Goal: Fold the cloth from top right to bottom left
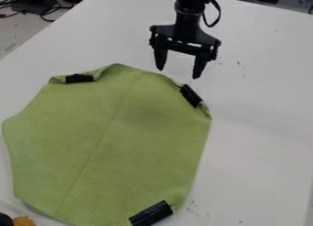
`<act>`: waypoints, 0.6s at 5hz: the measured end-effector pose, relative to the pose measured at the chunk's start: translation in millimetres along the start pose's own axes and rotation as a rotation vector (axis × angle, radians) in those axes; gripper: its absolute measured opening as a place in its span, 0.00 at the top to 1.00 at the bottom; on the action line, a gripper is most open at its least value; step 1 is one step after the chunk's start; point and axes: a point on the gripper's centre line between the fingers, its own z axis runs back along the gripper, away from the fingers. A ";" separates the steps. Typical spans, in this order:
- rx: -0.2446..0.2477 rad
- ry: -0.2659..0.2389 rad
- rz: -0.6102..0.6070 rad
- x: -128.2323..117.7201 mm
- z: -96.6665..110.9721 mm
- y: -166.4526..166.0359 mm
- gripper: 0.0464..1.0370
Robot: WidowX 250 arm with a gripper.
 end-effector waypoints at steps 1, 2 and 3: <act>0.007 -0.001 0.136 4.6 -9.6 -9.3 0.04; 0.018 0.005 0.247 9.5 -17.5 -15.7 0.04; -0.002 -0.010 0.326 9.7 -18.0 -25.9 0.04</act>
